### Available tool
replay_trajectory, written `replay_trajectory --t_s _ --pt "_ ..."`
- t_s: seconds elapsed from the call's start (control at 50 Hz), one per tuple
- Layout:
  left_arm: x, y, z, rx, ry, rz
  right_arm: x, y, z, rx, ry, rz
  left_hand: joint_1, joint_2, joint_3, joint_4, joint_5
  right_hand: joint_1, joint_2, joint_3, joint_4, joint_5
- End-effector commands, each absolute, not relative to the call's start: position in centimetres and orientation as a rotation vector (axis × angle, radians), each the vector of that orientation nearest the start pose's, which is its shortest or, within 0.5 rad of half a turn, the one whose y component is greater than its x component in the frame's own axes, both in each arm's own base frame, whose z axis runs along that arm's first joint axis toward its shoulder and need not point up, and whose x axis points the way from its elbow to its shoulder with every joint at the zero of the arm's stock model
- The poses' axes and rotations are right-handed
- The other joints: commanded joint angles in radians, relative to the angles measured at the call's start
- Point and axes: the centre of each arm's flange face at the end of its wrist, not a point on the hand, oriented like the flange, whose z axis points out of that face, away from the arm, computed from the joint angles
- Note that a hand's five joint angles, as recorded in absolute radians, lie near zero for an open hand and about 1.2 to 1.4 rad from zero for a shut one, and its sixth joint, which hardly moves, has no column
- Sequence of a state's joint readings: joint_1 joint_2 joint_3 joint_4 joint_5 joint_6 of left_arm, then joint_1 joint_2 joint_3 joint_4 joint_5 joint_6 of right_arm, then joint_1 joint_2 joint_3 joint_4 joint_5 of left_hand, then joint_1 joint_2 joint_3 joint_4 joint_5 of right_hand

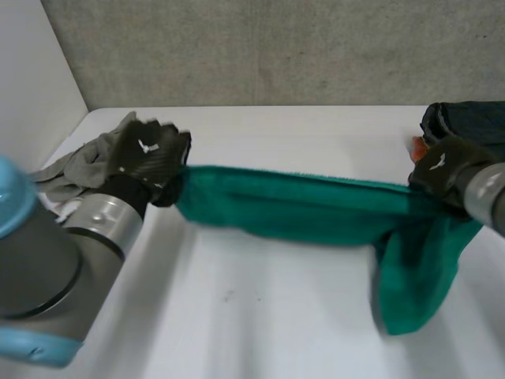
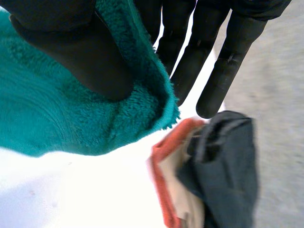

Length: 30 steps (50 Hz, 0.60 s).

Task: Fold the laundry.

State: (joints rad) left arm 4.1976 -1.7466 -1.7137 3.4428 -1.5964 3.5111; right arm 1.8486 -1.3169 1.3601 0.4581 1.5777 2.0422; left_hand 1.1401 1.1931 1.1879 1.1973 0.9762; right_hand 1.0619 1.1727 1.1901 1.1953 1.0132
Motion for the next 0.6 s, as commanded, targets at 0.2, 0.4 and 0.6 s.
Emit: replay_trajectory --t_s 0.2,0.4,0.6 --pt "-32.2 -34.1 42.0 0.494 1.062 -2.870 25.7 -37.5 39.3 -1.116 1.576 -3.394 0.256 0.203 0.208 0.199 0.246 0.334 0.224 0.206 0.201 0.209" --pt "-31.8 -33.4 36.5 0.584 1.278 -2.777 26.7 -34.7 33.8 -1.455 1.699 -3.092 0.256 0.203 0.208 0.199 0.246 0.334 0.224 0.206 0.201 0.209" --pt "-28.5 -30.2 22.4 0.823 1.740 -2.414 26.3 -30.3 20.7 -1.840 2.068 -2.284 0.256 0.203 0.208 0.199 0.246 0.334 0.224 0.206 0.201 0.209"
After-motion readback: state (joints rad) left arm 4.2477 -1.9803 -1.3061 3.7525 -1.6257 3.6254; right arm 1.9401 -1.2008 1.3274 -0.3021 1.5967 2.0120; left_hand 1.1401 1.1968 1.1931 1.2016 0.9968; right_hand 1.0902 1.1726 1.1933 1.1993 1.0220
